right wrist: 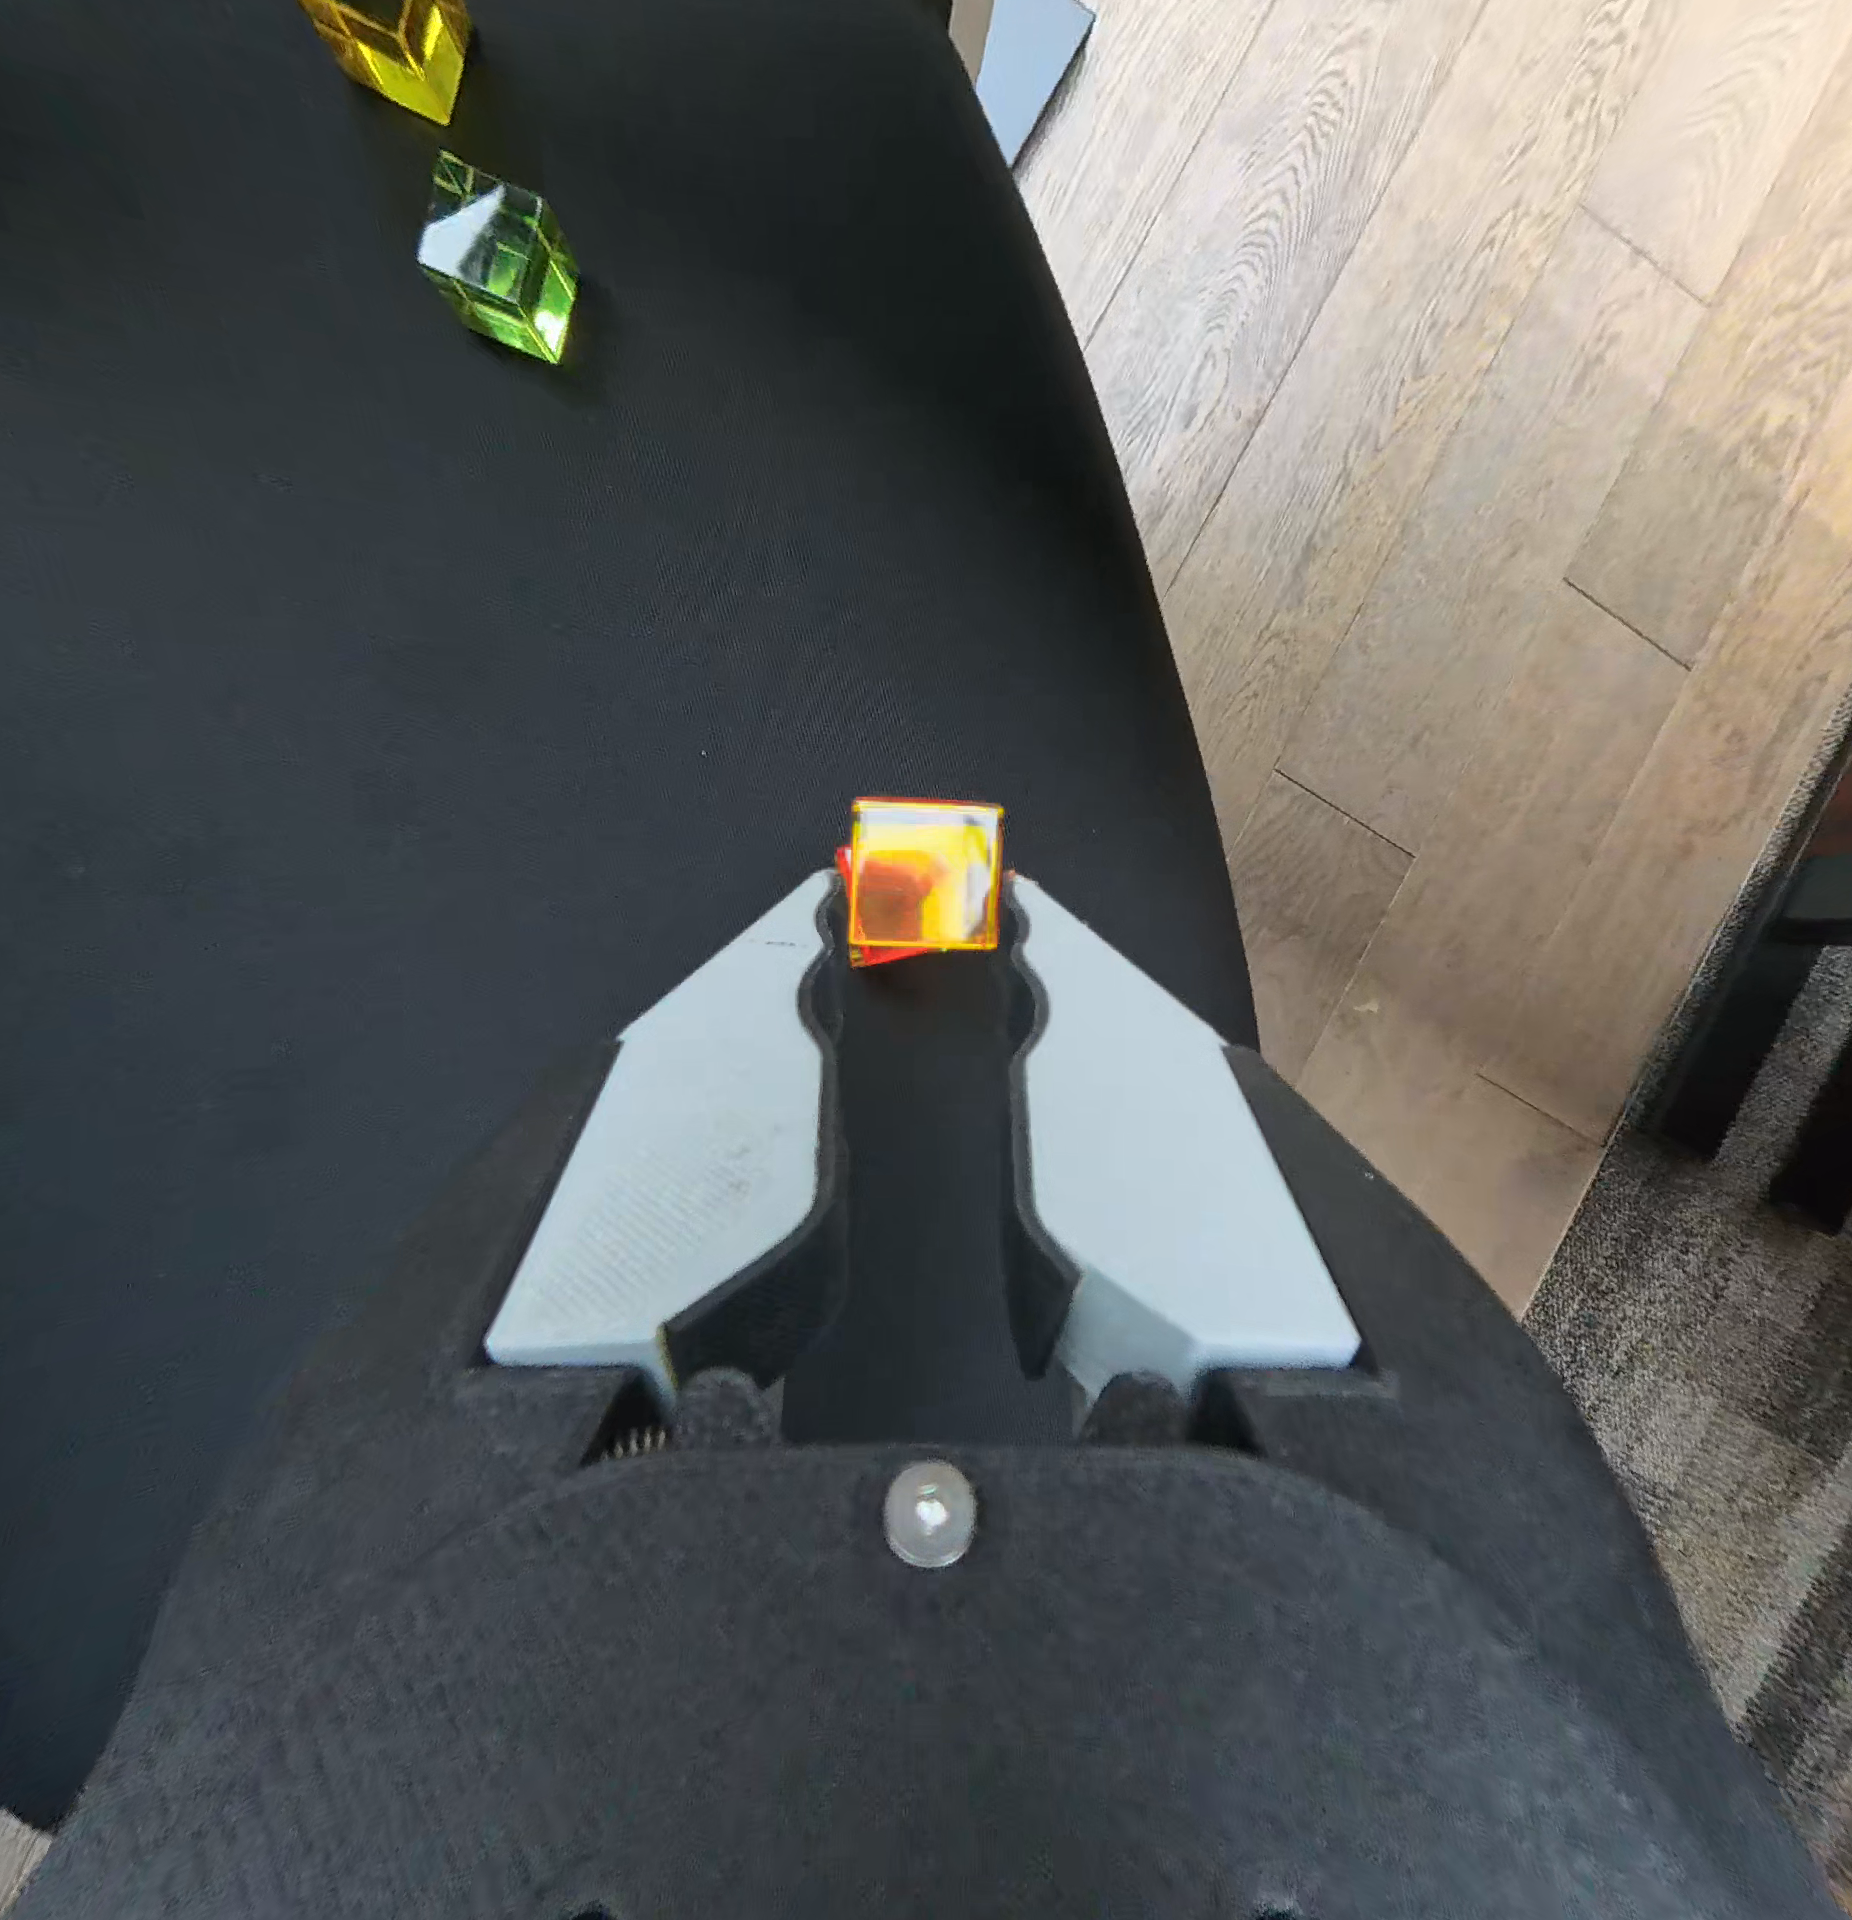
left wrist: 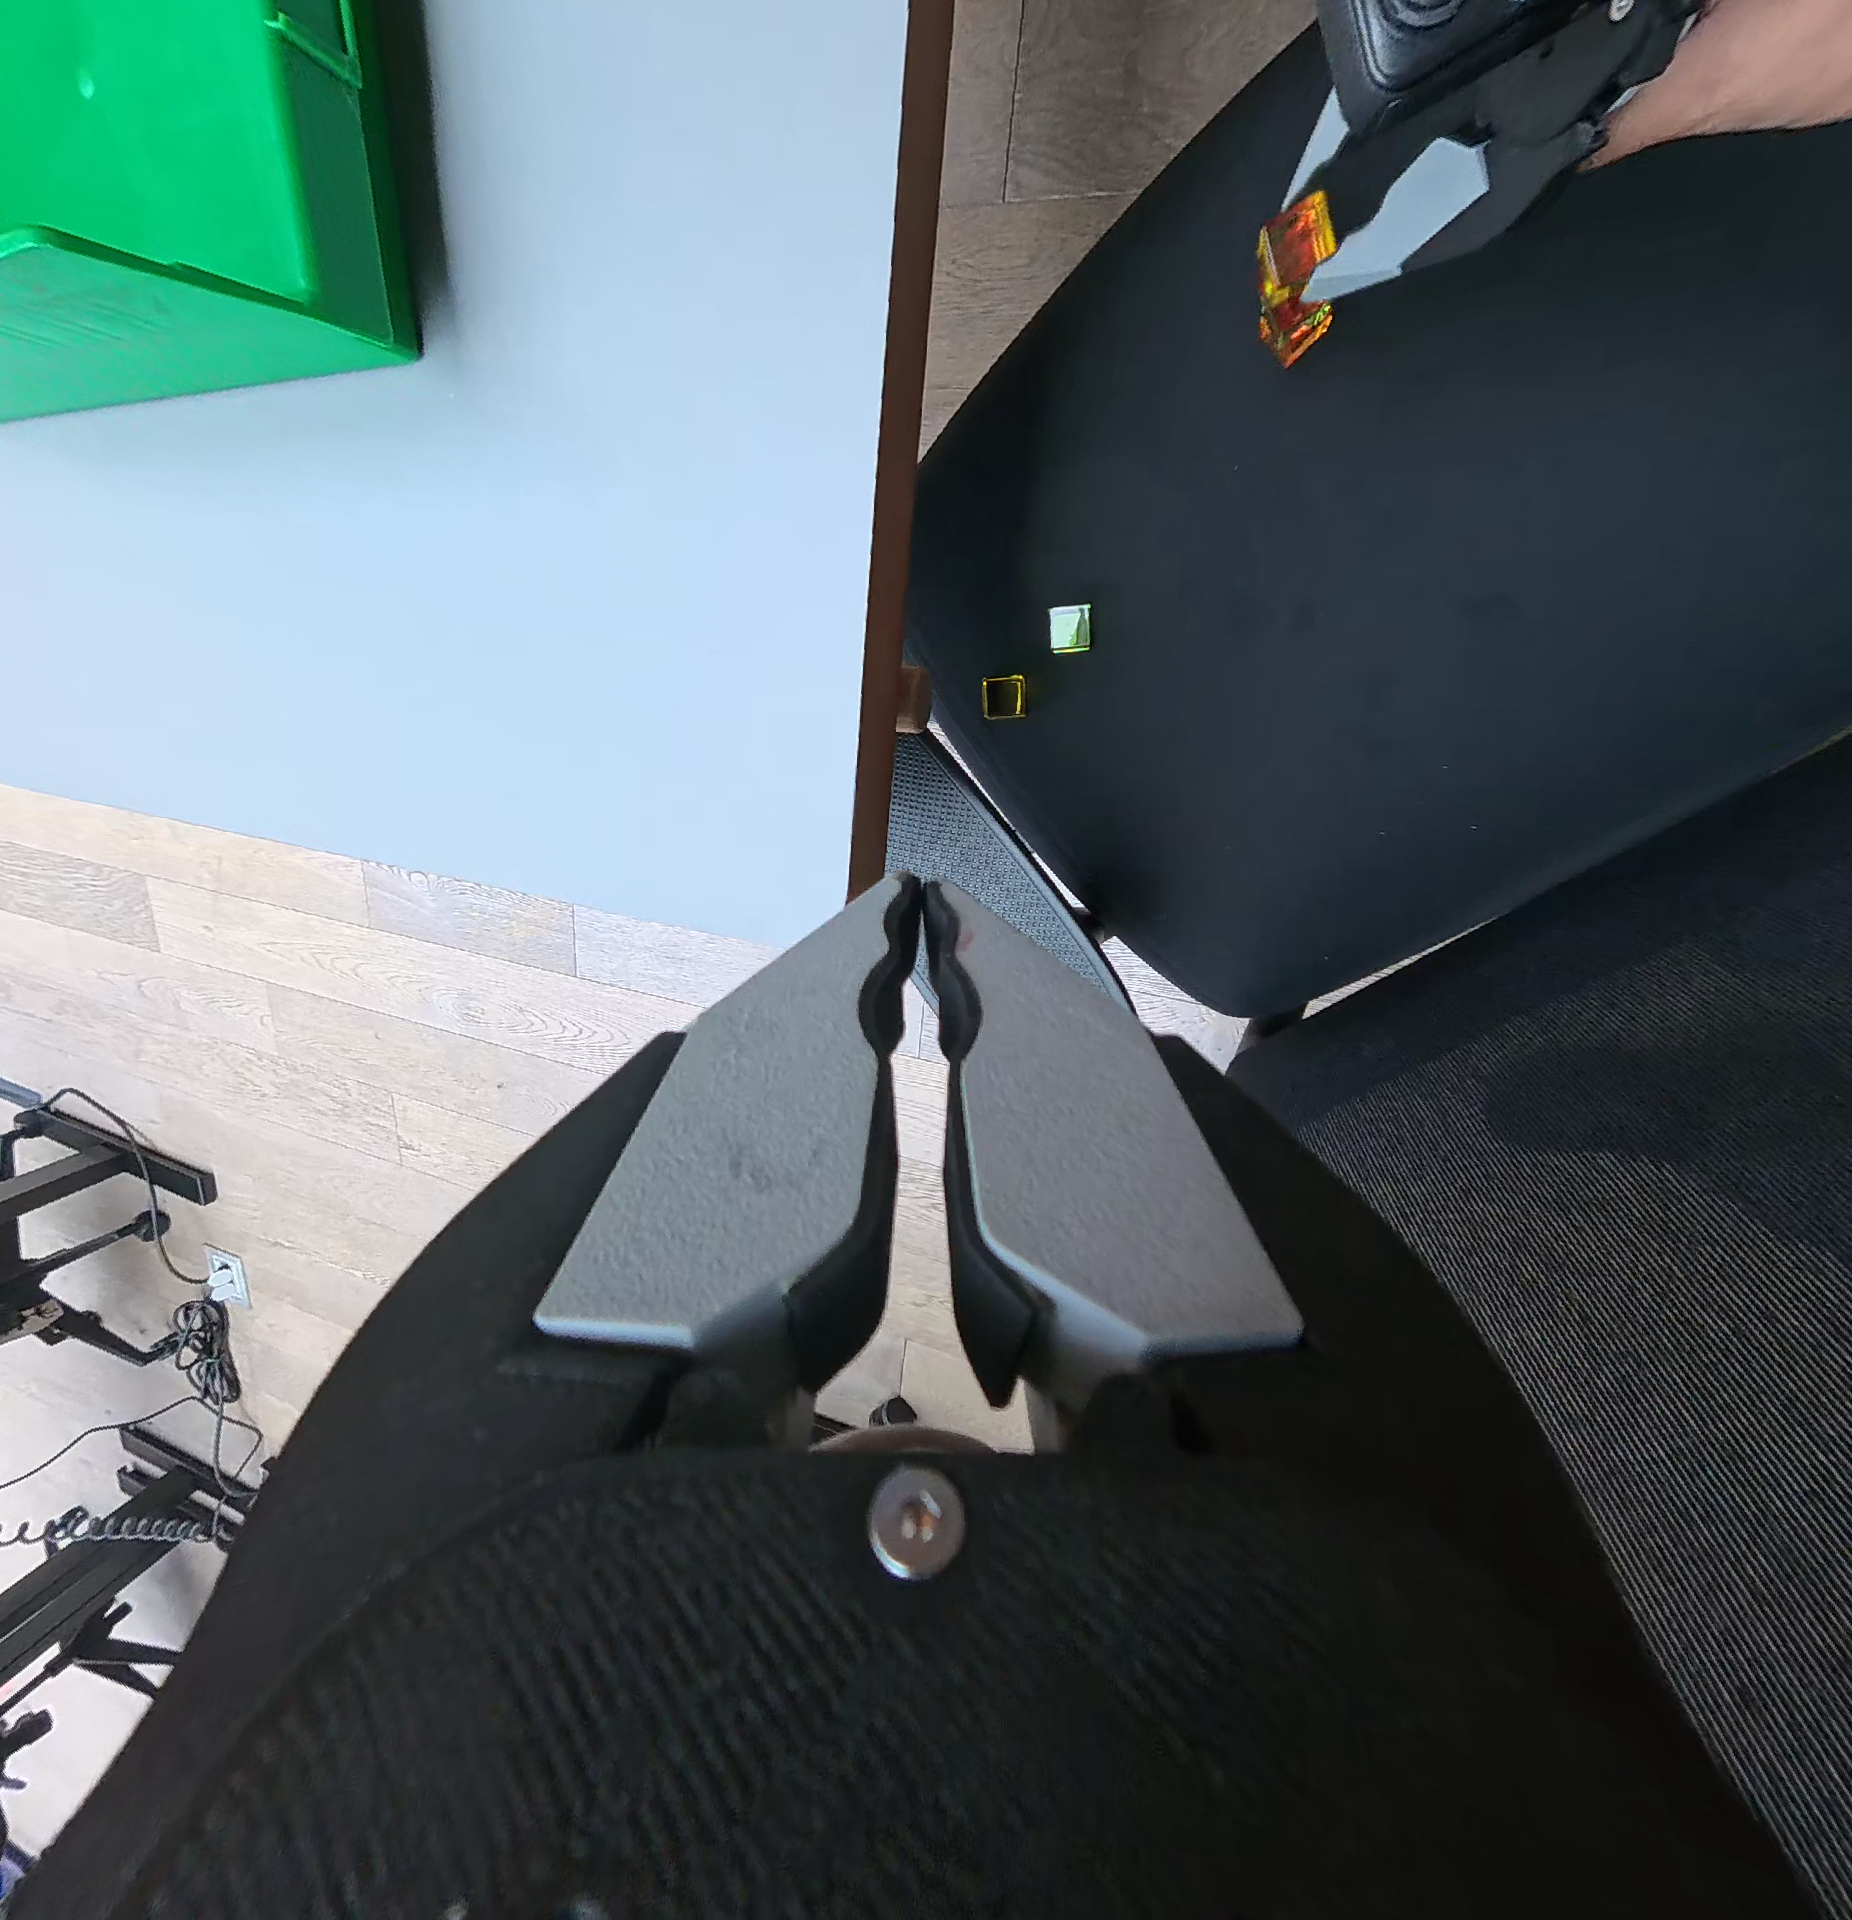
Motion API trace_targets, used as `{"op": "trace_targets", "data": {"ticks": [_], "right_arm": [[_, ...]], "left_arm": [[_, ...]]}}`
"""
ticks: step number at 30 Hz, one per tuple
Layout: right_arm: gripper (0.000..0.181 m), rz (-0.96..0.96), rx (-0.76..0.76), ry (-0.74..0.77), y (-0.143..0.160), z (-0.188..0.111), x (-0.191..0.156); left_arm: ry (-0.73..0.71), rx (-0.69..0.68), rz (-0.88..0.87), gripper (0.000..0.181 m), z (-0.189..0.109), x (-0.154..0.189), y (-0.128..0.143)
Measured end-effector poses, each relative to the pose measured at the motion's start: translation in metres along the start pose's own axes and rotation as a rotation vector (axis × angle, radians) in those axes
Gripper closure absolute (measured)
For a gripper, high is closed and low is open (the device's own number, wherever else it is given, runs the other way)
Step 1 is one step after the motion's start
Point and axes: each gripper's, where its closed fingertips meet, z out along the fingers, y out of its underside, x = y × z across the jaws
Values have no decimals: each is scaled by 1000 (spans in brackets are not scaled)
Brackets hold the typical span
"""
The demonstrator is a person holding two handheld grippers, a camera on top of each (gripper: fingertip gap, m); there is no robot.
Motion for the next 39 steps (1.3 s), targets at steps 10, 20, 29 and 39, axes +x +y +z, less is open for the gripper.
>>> {"op": "trace_targets", "data": {"ticks": [10,20,29,39], "right_arm": [[140,-11,-26,-5,6,0,0],[144,81,102,5,-8,-26,-6],[181,162,77,270,8,-30,54],[181,206,-188,82,58,41,51]], "left_arm": [[1,1,-1,181,0,0,0],[2,-6,-2,181,1,-1,2],[0,-5,3,181,1,1,1],[0,-11,3,181,2,1,3]]}}
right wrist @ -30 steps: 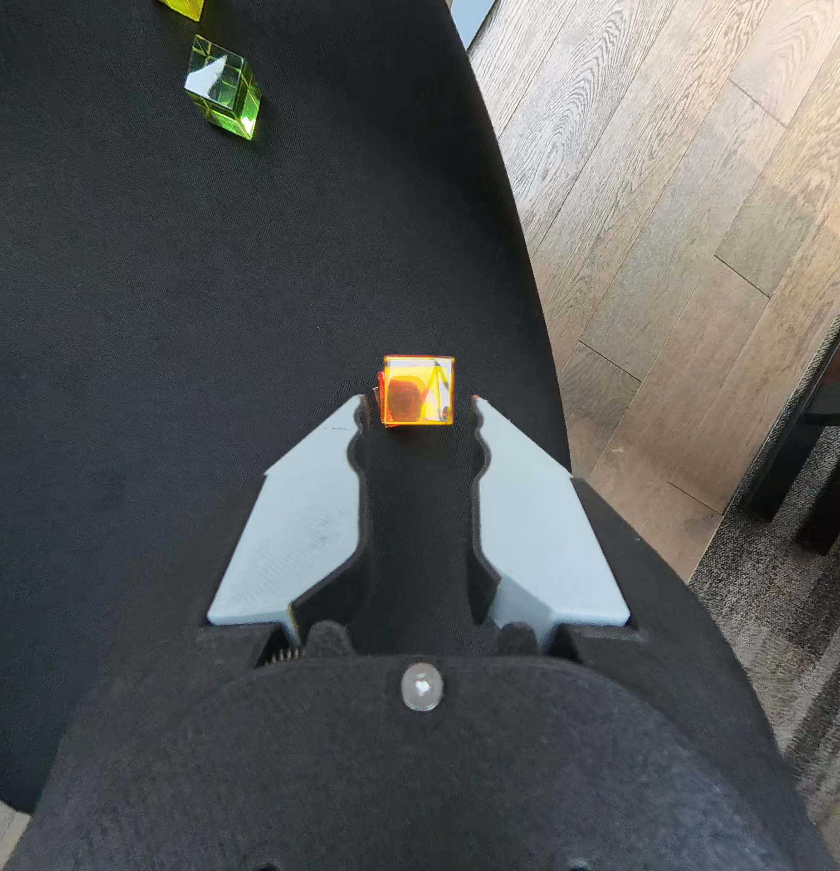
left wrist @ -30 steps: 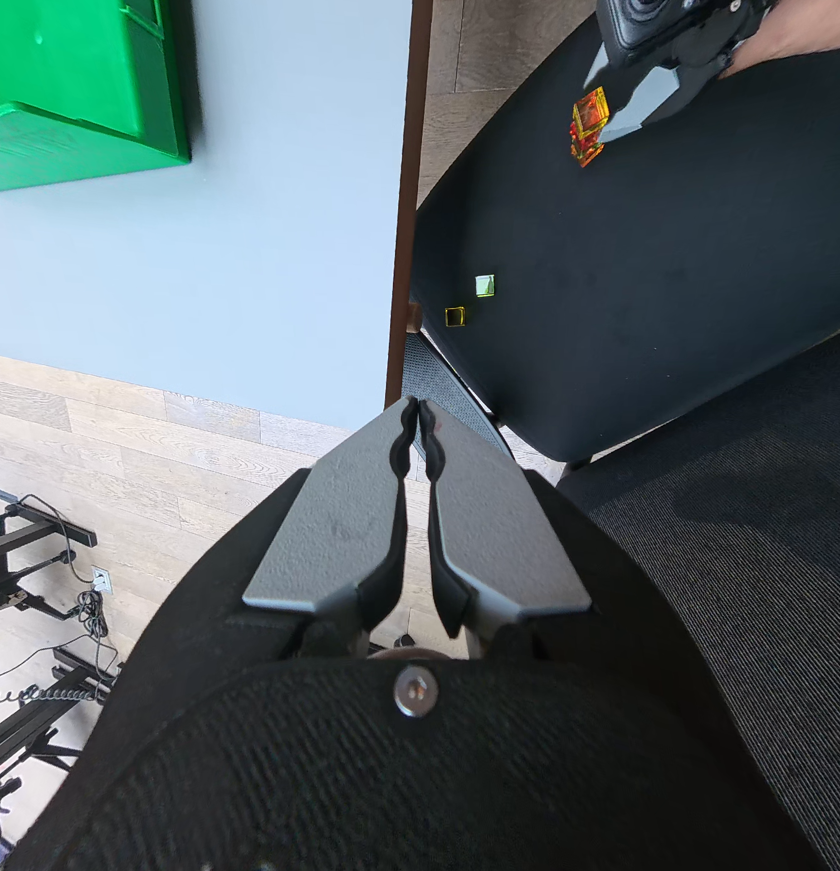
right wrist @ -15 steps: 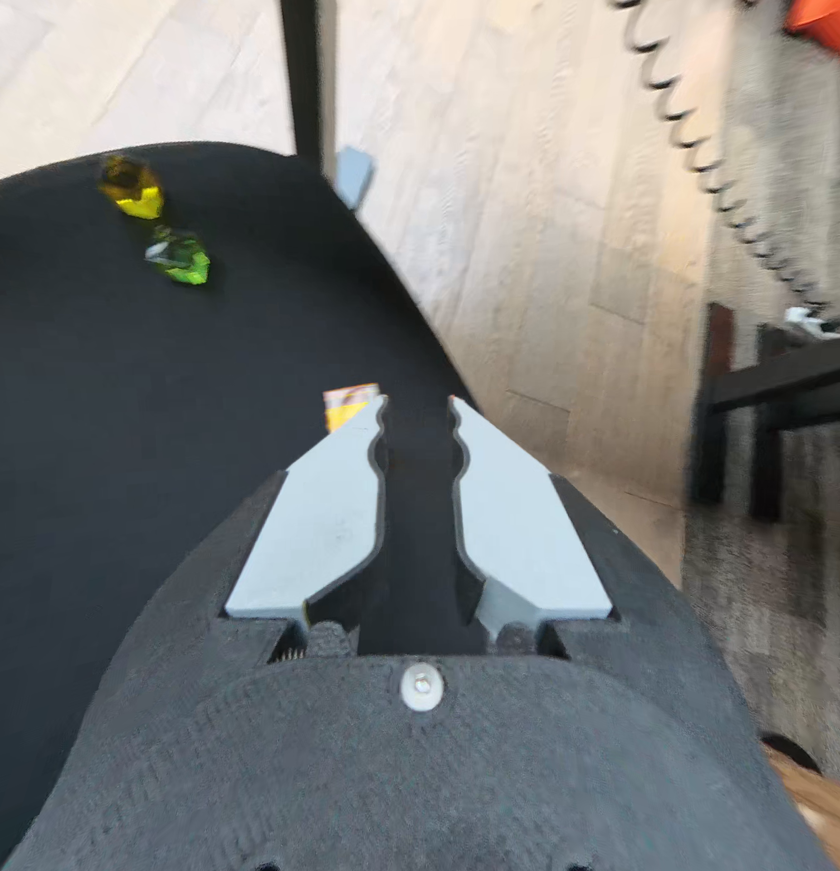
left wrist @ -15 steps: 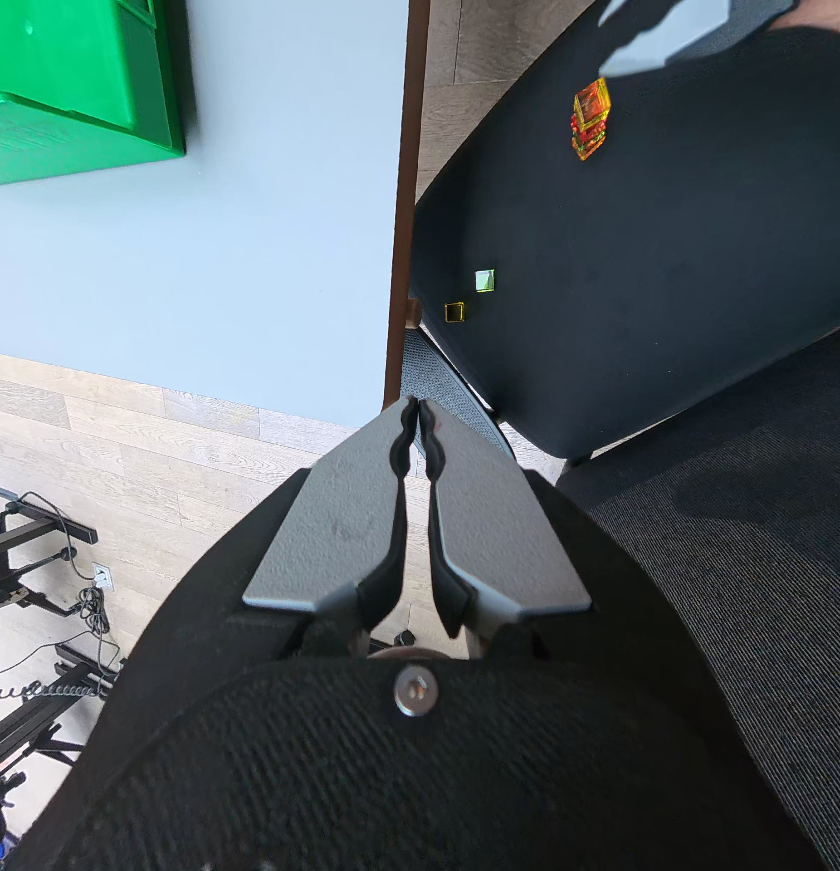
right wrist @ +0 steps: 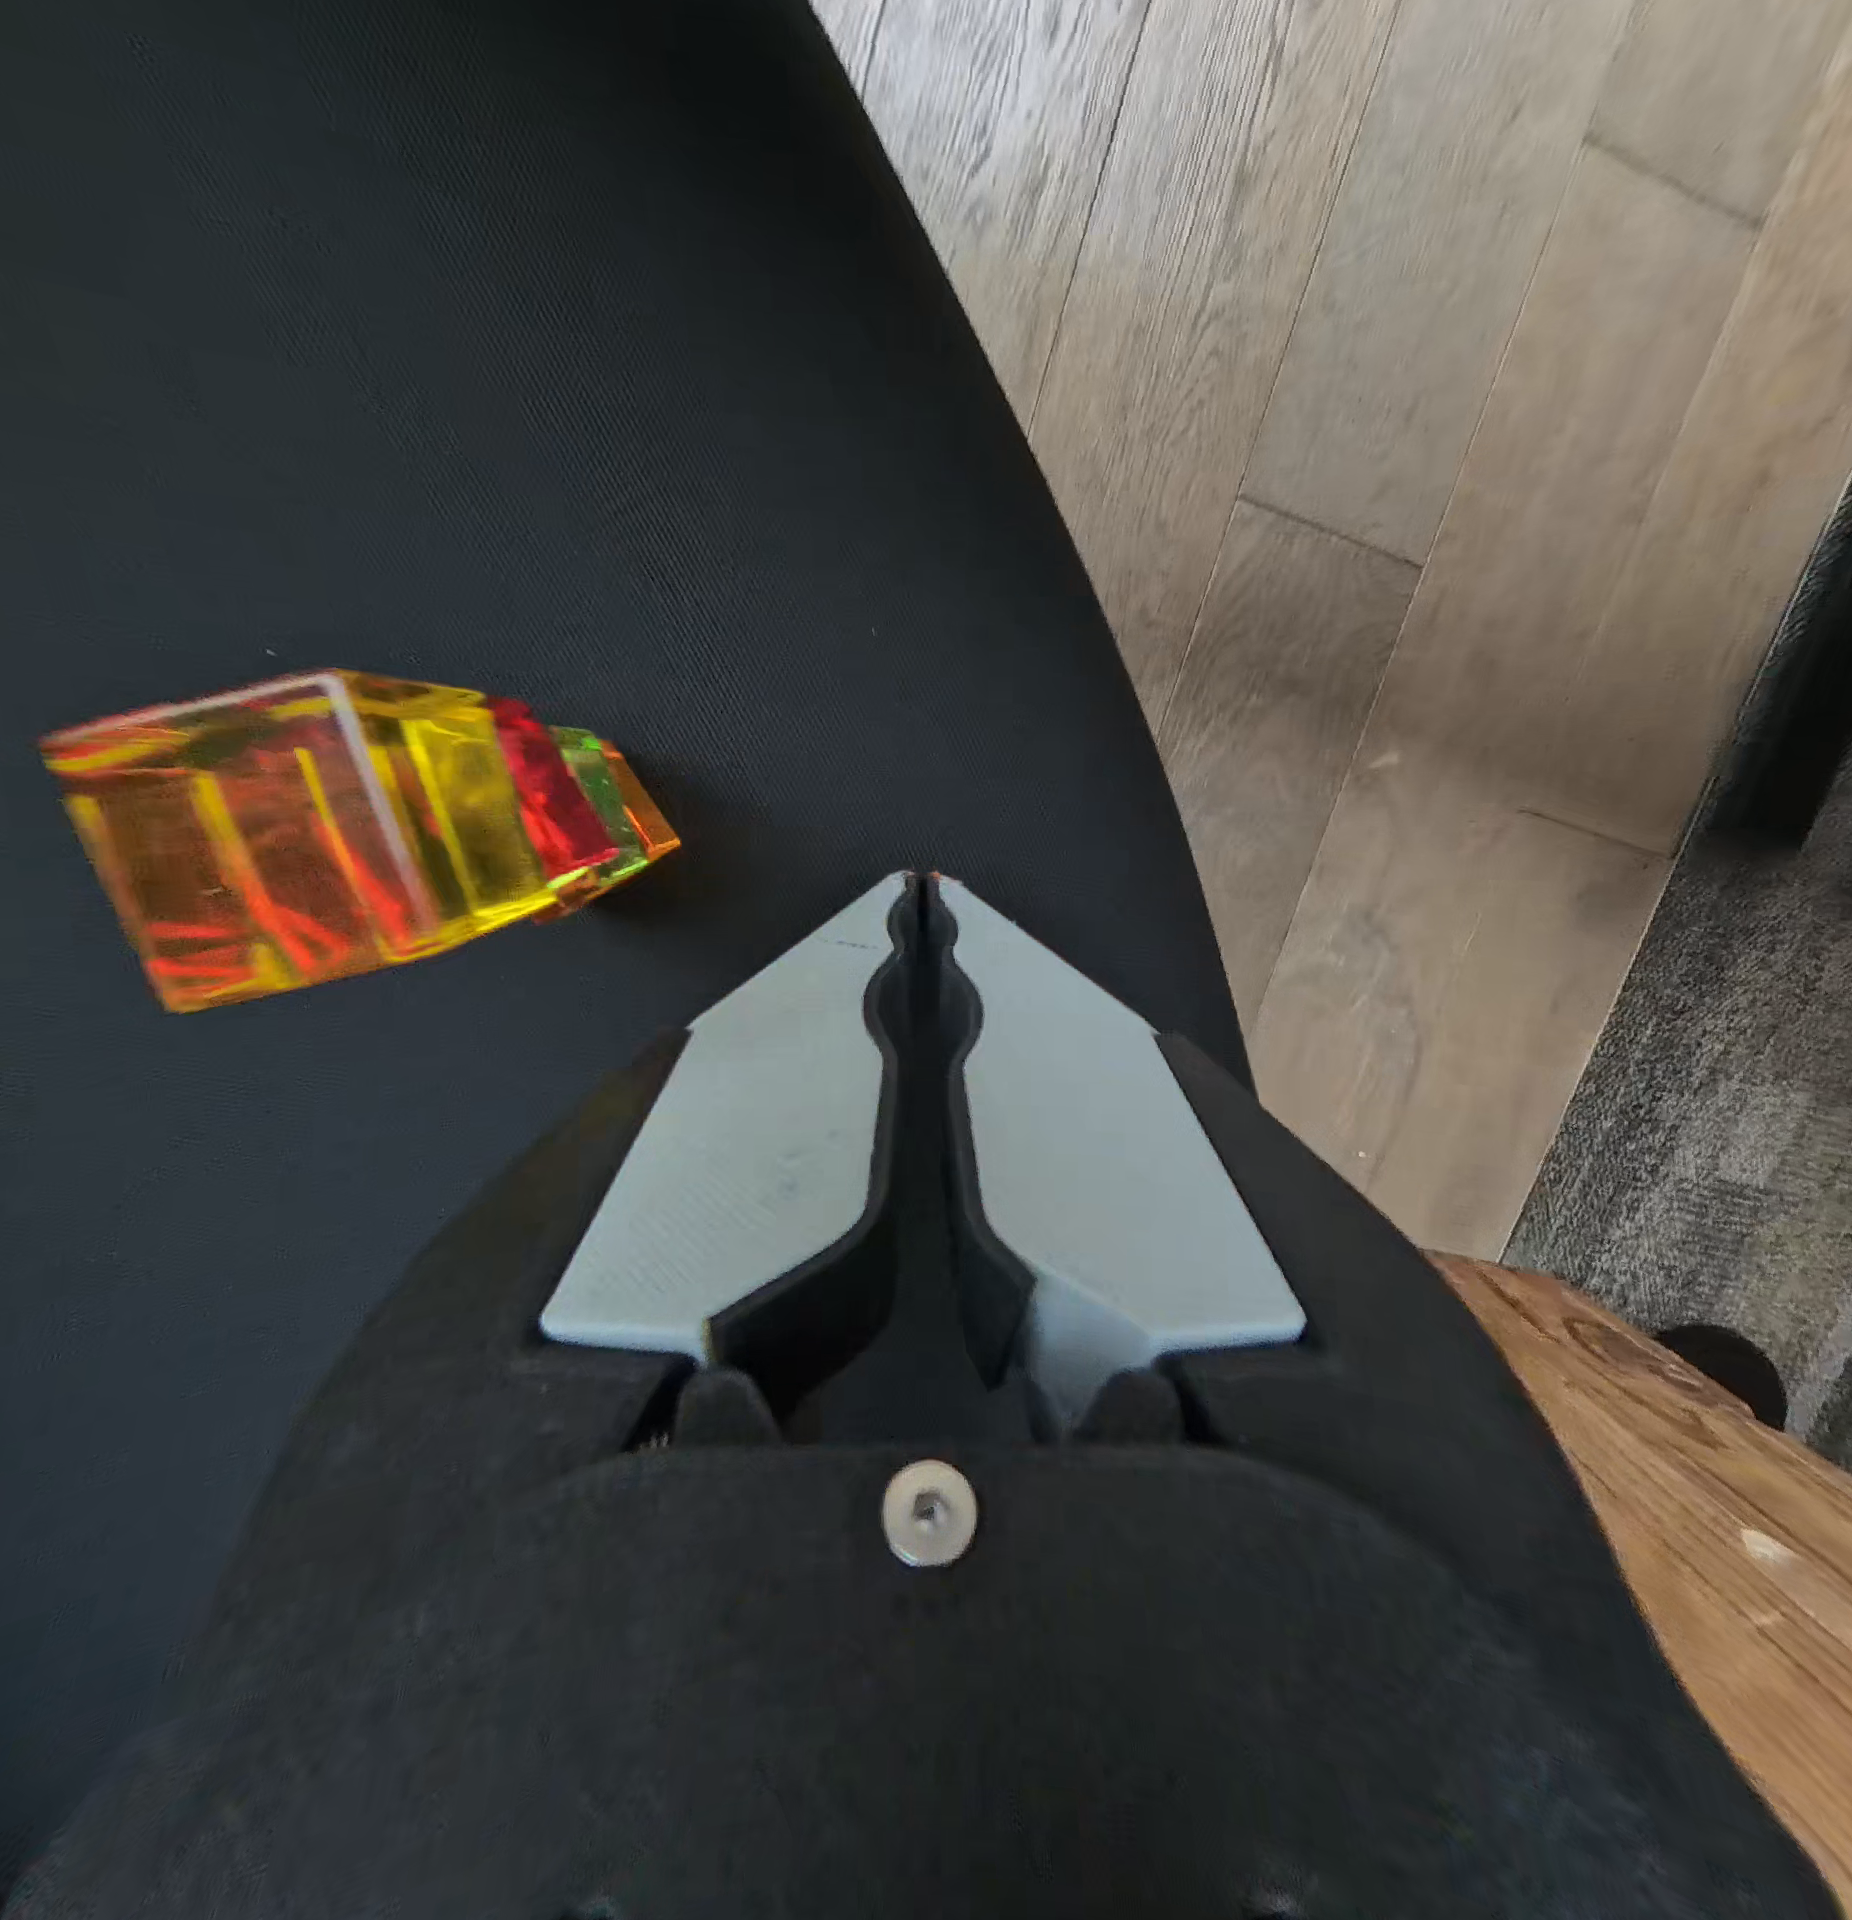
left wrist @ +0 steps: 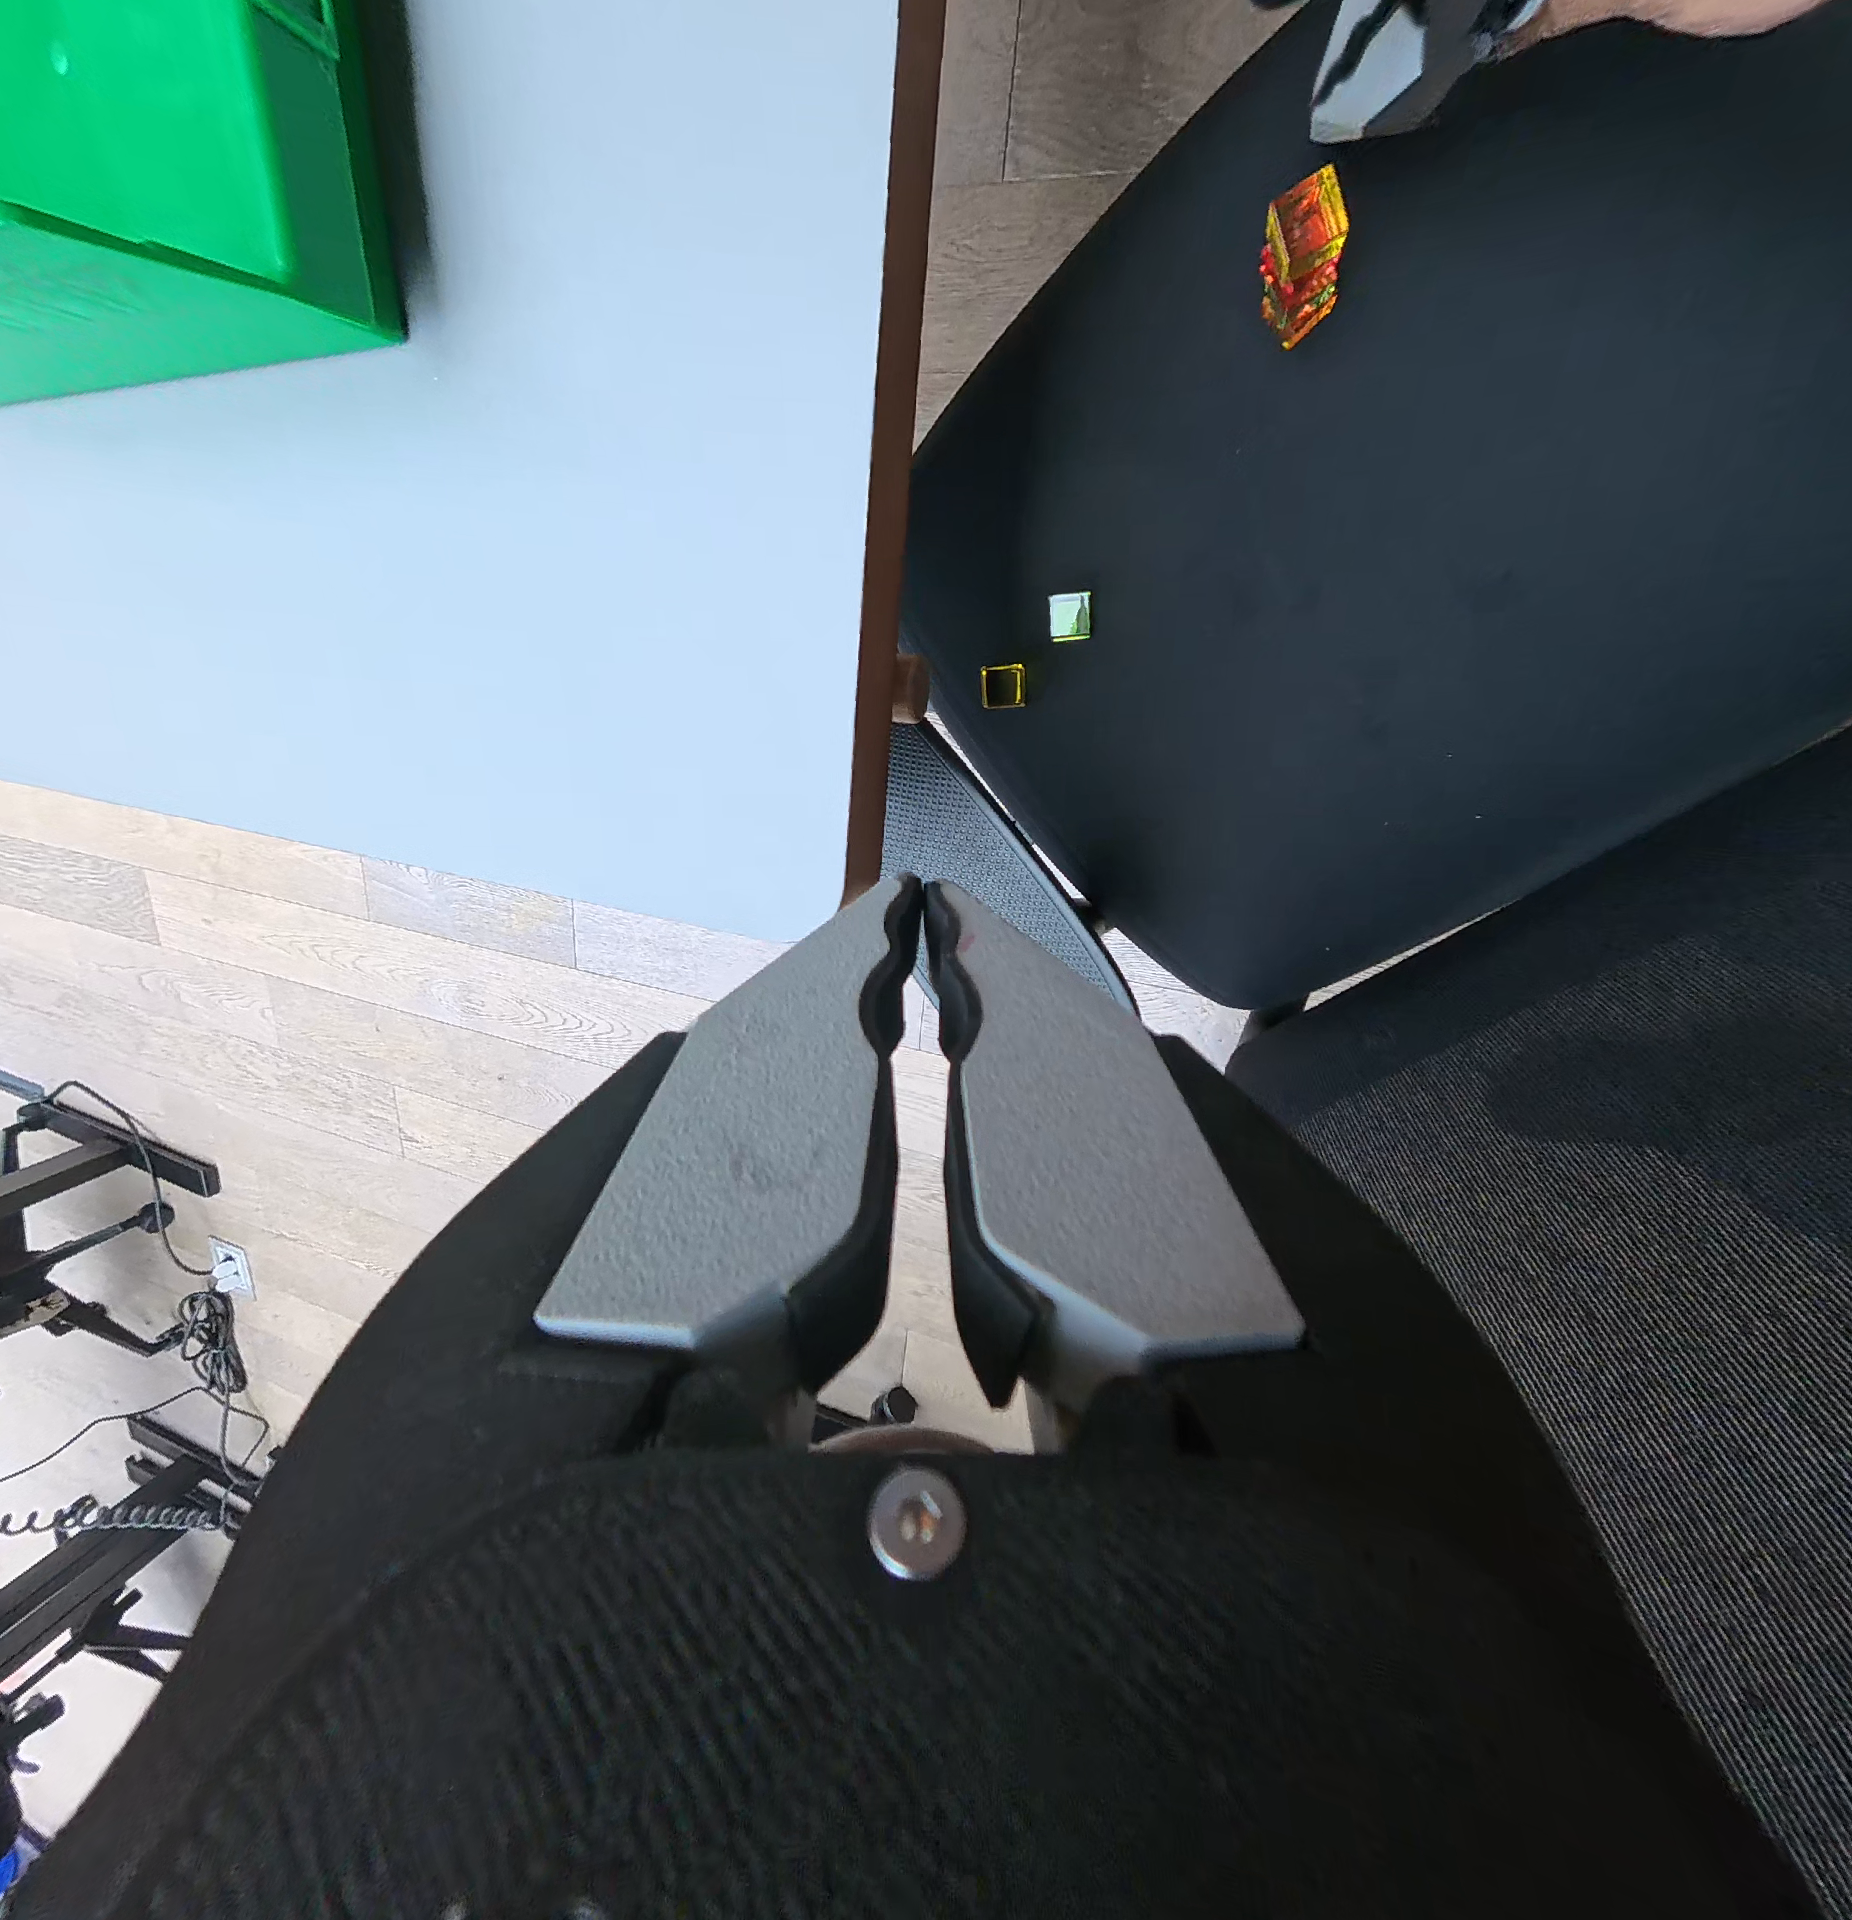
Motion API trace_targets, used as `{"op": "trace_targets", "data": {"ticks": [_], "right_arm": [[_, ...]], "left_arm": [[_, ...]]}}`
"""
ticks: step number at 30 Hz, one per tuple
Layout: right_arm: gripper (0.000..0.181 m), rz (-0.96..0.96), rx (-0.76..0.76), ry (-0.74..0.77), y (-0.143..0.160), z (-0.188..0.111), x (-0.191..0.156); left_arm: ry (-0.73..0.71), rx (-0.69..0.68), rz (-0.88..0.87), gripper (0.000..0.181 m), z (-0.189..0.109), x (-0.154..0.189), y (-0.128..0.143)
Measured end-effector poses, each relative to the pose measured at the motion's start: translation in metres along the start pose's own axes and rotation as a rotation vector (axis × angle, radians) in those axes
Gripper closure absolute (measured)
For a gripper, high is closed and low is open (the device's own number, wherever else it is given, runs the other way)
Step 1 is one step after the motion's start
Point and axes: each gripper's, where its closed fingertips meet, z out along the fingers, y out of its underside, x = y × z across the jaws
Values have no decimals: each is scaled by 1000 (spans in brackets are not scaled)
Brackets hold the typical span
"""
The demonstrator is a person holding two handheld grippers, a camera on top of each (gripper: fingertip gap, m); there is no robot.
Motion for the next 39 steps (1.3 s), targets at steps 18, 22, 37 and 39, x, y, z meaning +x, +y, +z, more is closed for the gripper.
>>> {"op": "trace_targets", "data": {"ticks": [18,22,37,39], "right_arm": [[181,-28,28,-102,-10,12,-35],[181,-36,68,-101,-20,6,-50],[181,18,183,-10,-31,-36,-51],[181,33,202,-17,-29,-46,-54]], "left_arm": [[13,-3,3,181,1,3,0],[13,-5,-3,181,1,2,1],[5,0,-6,181,0,-1,1],[1,3,-7,181,-1,-2,0]]}}
